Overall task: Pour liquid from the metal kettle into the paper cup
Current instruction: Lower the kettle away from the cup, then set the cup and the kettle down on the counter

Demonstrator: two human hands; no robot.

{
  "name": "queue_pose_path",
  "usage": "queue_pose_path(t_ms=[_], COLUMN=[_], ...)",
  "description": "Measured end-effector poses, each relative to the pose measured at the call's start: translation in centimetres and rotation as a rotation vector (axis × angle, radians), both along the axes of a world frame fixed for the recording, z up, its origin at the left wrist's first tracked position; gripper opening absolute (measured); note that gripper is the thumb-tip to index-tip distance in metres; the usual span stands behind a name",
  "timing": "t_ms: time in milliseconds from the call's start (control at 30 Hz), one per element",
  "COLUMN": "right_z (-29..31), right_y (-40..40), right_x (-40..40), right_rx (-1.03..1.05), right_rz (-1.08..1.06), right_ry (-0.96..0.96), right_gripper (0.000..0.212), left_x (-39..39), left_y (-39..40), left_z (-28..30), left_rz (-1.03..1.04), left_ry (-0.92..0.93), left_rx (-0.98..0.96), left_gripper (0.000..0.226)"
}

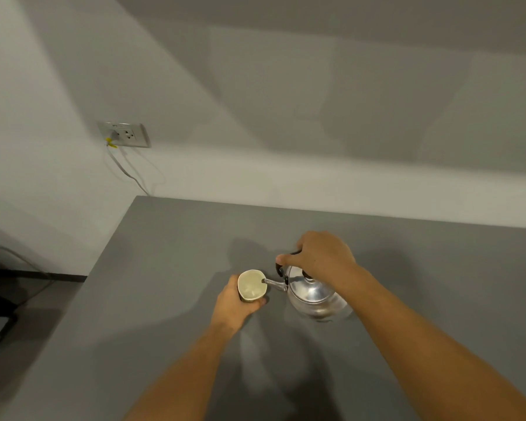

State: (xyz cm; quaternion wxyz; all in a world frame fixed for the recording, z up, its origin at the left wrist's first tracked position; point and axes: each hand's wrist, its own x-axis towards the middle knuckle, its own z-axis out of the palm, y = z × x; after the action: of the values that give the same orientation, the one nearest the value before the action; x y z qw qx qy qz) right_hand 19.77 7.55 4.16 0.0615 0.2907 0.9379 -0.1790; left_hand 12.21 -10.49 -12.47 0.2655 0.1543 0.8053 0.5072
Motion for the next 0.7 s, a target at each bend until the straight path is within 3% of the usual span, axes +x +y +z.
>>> queue_pose_path(t_ms=[167,333,533,700], right_z=[-1.0,-1.3,-1.6,-2.3], right_y=[2.6,5.8,9.5,15.7], right_x=[1.0,1.6,0.3,-5.3], right_rx=[-0.165,-0.284,-0.346,-0.371], right_rz=[-0.063,-0.129,-0.235,-0.331], right_ry=[0.066,0.137,0.240,0.305], right_gripper=[0.069,0.070,0.060,0.062], left_x=[-0.7,-2.6,-5.9,-11.9], left_y=[-0.3,-1.9,-3.1,0.8], left_z=[-0.4,-0.8,-0.7,0.0], left_rz=[-0.059,-0.213,-0.214,-0.185], left_ry=[0.007,0.046,0.149,0.169], left_rx=[-0.021,-0.142,-0.299,-0.299], left_gripper=[0.067,0.076,0.058,0.043])
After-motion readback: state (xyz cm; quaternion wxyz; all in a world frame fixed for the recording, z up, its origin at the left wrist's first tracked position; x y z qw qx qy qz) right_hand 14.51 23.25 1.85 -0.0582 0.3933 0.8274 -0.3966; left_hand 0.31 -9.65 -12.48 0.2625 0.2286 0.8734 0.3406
